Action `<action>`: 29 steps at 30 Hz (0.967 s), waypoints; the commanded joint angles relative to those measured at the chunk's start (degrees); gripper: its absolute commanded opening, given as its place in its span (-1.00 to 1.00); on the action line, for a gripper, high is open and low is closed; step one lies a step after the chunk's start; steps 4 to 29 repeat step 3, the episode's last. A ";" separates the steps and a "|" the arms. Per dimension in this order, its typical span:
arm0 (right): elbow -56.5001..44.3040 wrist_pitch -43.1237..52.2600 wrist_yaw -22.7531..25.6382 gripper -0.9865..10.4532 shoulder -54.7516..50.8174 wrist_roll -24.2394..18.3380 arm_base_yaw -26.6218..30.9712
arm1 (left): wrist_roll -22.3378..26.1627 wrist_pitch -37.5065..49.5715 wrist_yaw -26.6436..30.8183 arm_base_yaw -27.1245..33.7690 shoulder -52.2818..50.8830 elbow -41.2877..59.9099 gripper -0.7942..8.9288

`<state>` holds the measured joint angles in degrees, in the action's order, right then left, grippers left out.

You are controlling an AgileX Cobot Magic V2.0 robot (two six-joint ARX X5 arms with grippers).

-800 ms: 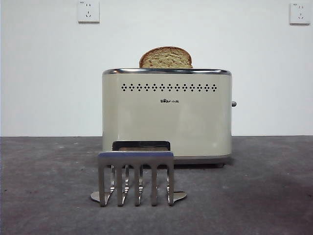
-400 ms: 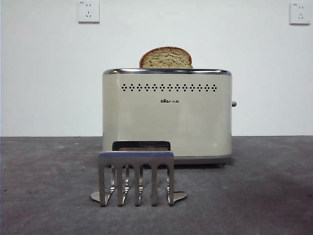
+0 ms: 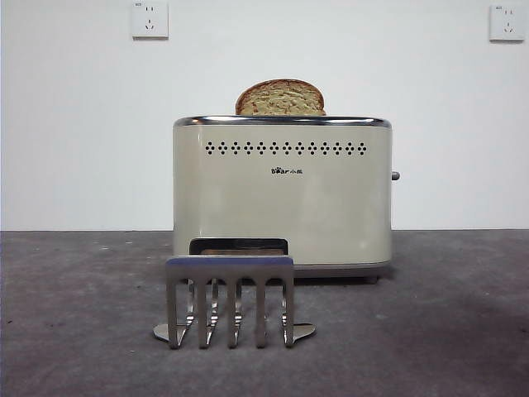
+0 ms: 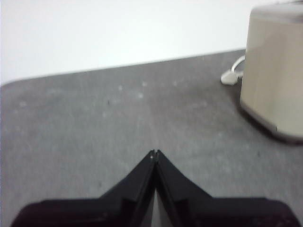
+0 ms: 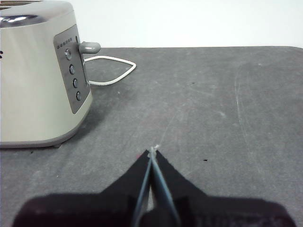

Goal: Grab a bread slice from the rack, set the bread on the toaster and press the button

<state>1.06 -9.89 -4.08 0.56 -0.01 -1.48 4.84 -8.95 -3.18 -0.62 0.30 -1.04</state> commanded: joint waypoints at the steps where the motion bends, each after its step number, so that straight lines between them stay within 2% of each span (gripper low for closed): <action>1: -0.26 -0.44 0.00 -0.83 -0.04 -0.28 0.00 | -0.42 -0.74 -0.02 0.44 -0.09 0.50 -0.84; 29: -0.26 -0.44 0.00 -0.83 -0.04 -0.28 0.00 | -0.79 -0.66 -0.09 0.44 -0.09 0.50 -0.84</action>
